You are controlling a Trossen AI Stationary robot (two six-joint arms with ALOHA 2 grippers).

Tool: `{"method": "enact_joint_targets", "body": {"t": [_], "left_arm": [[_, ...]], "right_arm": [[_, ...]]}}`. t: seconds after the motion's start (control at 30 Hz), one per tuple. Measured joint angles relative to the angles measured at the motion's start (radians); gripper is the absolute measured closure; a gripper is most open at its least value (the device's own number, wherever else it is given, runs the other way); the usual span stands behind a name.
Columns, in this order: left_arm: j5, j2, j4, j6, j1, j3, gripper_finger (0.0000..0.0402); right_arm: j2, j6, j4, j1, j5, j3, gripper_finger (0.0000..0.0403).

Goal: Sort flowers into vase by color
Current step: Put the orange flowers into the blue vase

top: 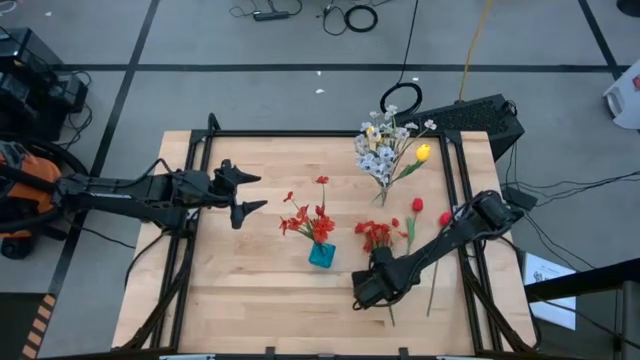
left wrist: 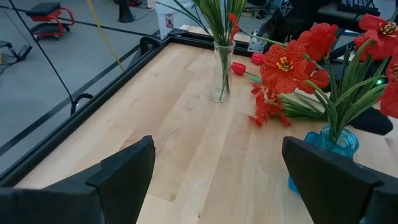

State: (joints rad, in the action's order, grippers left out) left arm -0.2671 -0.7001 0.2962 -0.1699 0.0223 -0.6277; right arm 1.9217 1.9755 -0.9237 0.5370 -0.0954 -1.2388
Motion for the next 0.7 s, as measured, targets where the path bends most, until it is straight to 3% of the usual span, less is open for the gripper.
{"method": "enact_joint_targets", "body": {"t": [0.23,0.37,0.53,0.7], "left_arm": [[-0.001,0.0,0.0,0.001,0.0,0.0,0.0047],[-0.004,0.0,-0.002,0.001,0.0,0.0,0.0047],[-0.008,0.0,-0.002,0.0,0.0,0.0,0.0047],[-0.037,0.0,-0.002,0.001,0.0,0.0,0.0047]], "right_arm": [[0.061,-0.086,0.006,-0.02,0.05,-0.006,0.0229],[0.064,-0.137,0.011,-0.029,0.061,-0.007,0.028],[0.059,-0.109,0.014,-0.031,0.07,-0.006,0.0384],[0.015,-0.075,0.04,-0.003,0.106,0.003,0.0389]]}}
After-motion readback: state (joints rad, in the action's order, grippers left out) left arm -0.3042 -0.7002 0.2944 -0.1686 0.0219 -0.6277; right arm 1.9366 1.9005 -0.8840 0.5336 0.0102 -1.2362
